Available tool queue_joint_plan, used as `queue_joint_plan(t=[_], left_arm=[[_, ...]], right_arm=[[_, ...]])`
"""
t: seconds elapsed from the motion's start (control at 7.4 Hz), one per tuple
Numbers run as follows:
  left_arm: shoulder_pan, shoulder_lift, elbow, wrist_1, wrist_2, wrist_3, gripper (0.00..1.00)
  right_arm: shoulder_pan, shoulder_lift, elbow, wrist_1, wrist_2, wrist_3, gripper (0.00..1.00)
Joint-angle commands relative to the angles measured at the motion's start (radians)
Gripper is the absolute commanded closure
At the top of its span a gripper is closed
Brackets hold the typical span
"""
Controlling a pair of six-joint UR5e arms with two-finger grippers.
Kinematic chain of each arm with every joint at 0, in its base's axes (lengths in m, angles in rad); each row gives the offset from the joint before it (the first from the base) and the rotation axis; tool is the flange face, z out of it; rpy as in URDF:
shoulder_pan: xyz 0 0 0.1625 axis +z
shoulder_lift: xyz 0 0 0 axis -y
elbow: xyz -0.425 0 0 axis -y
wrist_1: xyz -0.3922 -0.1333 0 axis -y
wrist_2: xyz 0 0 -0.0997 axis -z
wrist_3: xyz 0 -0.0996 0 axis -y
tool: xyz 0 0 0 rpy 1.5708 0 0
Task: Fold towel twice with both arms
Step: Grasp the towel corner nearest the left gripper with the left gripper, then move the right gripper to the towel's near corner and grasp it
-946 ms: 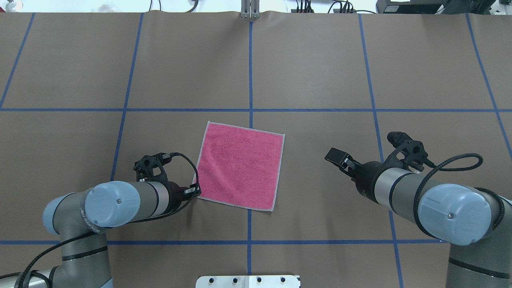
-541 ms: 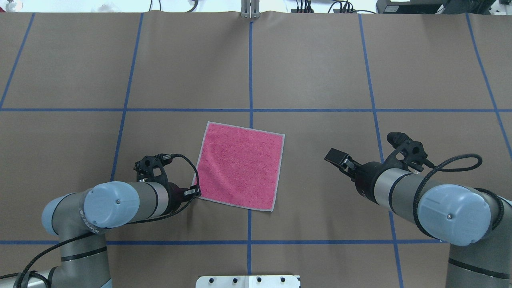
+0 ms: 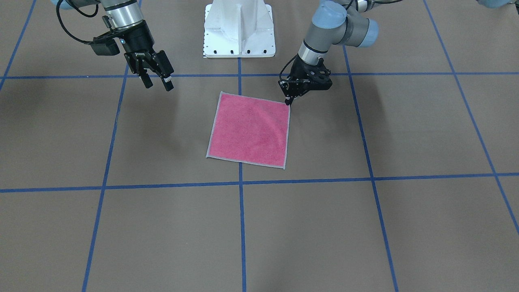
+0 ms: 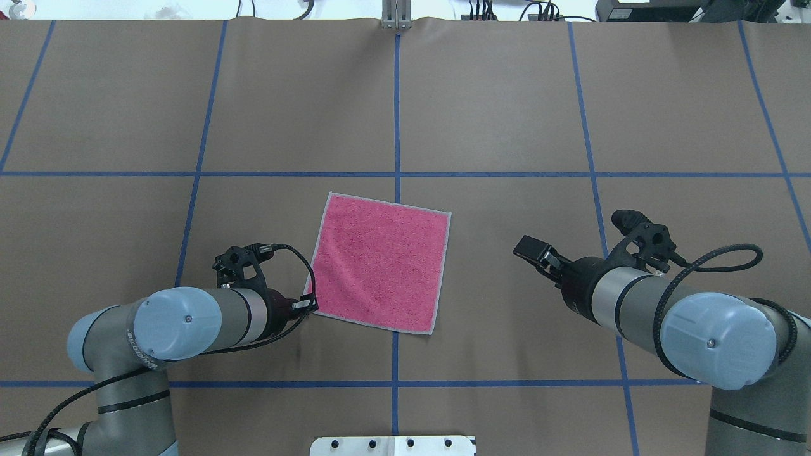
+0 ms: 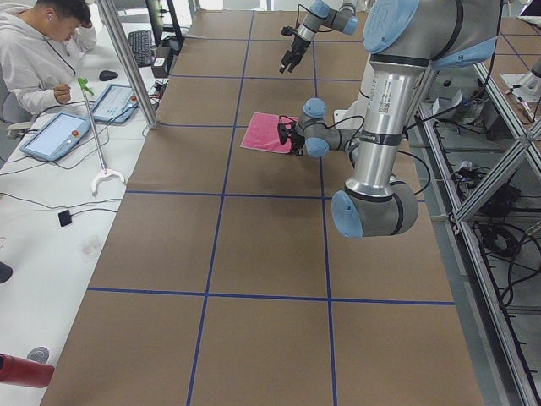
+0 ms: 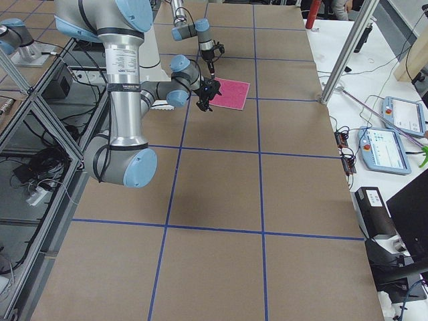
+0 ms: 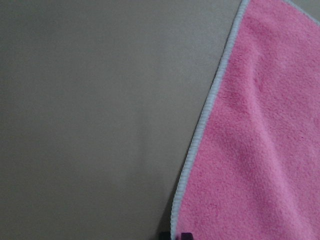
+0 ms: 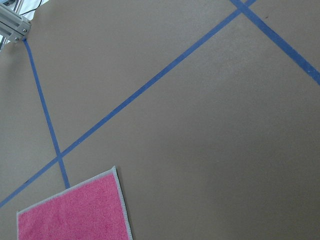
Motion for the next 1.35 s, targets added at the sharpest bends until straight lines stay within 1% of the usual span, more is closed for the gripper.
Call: queue_joint_plan(t=[0.0,0.14,0.27,0.41,0.54,0.68,0.81,0.95,1.08,1.22], left_arm=[[0.000,0.000,-0.003,0.000,0.001,0.001,1.00],[0.000,-0.002,-0.003,0.000,0.001,0.001,1.00],[0.000,-0.002,-0.003,0.000,0.000,0.002,1.00],[0.001,-0.002,-0.003,0.000,0.000,0.001,1.00],[0.000,-0.003,-0.003,0.000,0.000,0.001,1.00],[0.000,-0.002,-0.003,0.000,0.001,0.001,1.00],[0.000,-0.002,-0.003,0.000,0.005,0.001,1.00],[0.000,0.000,-0.004,0.000,0.006,0.001,1.00],[0.000,0.000,-0.004,0.000,0.008,0.001,1.00],[0.000,0.000,-0.006,0.000,0.009,-0.001,1.00]], right_arm=[[-0.031,0.014,-0.008,0.000,-0.027,0.001,0.01],[-0.088,0.025,-0.015,-0.006,-0.096,0.001,0.01],[-0.126,0.063,-0.035,-0.011,-0.130,0.007,0.01],[-0.145,0.112,-0.096,-0.012,-0.135,0.069,0.02],[-0.154,0.184,-0.156,-0.012,-0.136,0.126,0.03],[-0.177,0.218,-0.188,-0.015,-0.136,0.172,0.04],[-0.192,0.269,-0.234,-0.056,-0.141,0.235,0.04],[-0.196,0.338,-0.270,-0.122,-0.139,0.260,0.04],[-0.206,0.369,-0.302,-0.150,-0.139,0.281,0.04],[-0.214,0.381,-0.325,-0.149,-0.139,0.286,0.06]])
